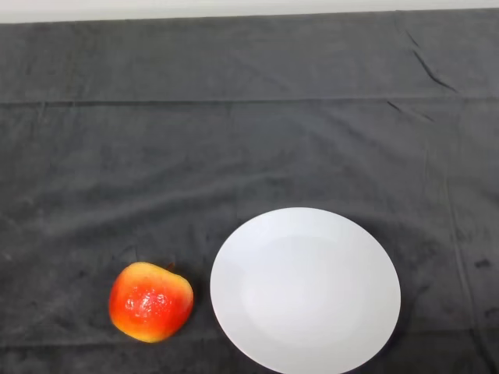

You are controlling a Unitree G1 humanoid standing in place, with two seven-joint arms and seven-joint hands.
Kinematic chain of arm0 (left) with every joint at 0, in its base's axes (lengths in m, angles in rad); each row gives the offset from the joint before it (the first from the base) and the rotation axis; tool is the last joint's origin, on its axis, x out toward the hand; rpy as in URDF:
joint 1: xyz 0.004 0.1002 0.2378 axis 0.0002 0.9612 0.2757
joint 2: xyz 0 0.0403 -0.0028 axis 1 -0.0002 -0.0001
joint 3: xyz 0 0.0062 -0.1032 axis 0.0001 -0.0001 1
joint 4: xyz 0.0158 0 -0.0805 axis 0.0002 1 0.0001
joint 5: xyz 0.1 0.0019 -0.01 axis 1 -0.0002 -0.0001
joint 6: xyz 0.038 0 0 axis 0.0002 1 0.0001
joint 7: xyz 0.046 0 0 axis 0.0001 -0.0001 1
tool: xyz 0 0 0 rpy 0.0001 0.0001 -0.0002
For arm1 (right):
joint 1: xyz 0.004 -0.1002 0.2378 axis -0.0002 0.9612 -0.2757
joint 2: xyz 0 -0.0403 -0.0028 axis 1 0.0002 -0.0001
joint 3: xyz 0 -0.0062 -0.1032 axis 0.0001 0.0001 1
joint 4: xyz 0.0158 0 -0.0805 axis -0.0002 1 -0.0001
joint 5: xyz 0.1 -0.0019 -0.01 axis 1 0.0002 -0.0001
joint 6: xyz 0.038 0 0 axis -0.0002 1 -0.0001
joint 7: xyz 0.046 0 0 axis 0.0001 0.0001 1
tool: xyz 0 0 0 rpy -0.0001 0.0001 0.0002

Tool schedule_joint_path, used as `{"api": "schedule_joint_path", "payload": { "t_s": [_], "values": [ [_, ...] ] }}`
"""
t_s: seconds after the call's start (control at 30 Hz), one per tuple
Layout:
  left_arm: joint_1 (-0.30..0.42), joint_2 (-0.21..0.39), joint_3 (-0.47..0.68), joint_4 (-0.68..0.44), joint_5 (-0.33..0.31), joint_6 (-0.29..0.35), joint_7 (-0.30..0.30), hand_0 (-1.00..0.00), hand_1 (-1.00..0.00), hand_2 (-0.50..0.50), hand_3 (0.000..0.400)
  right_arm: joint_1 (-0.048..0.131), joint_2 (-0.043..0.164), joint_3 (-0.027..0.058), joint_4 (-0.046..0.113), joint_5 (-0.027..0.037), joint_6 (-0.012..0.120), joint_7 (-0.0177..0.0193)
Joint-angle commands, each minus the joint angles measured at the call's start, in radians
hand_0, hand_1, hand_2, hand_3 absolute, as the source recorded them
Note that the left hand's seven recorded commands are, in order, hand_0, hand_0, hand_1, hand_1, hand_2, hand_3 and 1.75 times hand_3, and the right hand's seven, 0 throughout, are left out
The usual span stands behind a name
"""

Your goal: Move the apple to the plate

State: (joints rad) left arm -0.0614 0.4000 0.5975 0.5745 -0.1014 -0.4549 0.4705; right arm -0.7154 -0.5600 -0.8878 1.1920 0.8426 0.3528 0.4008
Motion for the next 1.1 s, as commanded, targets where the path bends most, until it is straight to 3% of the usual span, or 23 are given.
{"api": "schedule_joint_path", "payload": {
  "t_s": [0.03,0.57,0.77,1.1],
  "values": [
    [0.000,0.068,-0.017,0.007,-0.006,-0.007,0.009,0.00,0.00,0.00,0.000,0.002,-0.013,-0.0196,0.003,0.0152,-0.006,0.0030],
    [0.008,0.073,-0.017,-0.024,-0.016,0.016,0.010,0.00,0.00,0.00,0.000,0.002,-0.013,-0.0195,0.002,0.0153,-0.006,0.0029],
    [0.029,0.076,-0.014,-0.098,-0.026,0.063,0.013,0.00,0.00,0.00,0.000,0.003,-0.013,-0.0194,0.002,0.0153,-0.006,0.0027],
    [0.038,0.044,-0.082,-0.294,0.022,0.201,0.059,0.00,0.00,0.00,0.000,0.003,-0.012,-0.0191,0.000,0.0152,-0.006,0.0021]
  ]
}}
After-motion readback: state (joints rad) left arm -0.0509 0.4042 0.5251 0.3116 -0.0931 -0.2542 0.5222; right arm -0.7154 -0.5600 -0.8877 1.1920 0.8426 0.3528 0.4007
